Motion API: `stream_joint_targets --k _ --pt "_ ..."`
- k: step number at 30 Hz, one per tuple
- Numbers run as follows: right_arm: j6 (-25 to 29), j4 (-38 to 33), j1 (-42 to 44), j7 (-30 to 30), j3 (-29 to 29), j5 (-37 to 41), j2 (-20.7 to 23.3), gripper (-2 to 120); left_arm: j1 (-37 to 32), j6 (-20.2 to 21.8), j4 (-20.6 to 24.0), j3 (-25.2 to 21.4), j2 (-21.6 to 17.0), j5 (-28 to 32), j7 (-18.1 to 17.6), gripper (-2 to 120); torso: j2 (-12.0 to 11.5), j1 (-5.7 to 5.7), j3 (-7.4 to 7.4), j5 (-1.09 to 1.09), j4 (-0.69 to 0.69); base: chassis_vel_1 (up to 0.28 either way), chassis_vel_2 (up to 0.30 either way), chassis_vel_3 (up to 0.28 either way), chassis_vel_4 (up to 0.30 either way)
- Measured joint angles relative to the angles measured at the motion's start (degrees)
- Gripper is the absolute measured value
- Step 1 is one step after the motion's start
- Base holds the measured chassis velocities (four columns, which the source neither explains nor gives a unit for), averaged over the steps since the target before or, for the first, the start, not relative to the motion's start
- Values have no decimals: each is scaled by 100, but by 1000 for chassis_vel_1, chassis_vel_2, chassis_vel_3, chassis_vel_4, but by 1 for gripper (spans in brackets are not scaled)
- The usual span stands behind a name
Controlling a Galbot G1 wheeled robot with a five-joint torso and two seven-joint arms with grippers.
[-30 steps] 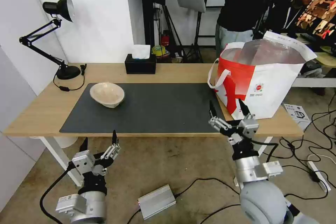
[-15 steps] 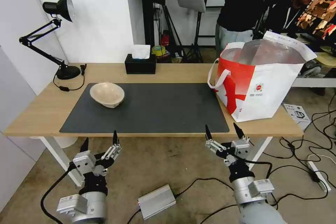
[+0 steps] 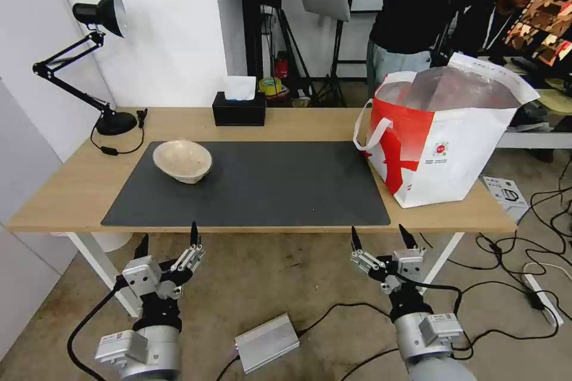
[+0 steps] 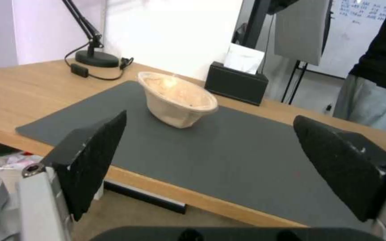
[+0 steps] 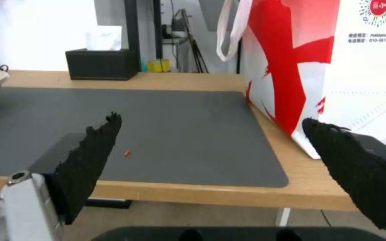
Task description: Pick up the trash from the table and place it into the takeout bag.
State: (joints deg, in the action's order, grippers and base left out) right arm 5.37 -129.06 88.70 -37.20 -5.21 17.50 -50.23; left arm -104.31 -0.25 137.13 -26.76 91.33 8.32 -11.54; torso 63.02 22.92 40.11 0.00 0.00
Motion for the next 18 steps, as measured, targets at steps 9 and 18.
stream_joint_targets --k 9,18 --pt "-4 0 9 -22 -17 -53 -34 100 -40 -49 16 2 2 -35 -4 100 0 0 0 0 0 0 0 0 0" --pt "9 38 -7 -64 20 -153 -103 100 -71 -107 21 -9 3 -71 66 100 0 0 0 0 0 0 0 0 0"
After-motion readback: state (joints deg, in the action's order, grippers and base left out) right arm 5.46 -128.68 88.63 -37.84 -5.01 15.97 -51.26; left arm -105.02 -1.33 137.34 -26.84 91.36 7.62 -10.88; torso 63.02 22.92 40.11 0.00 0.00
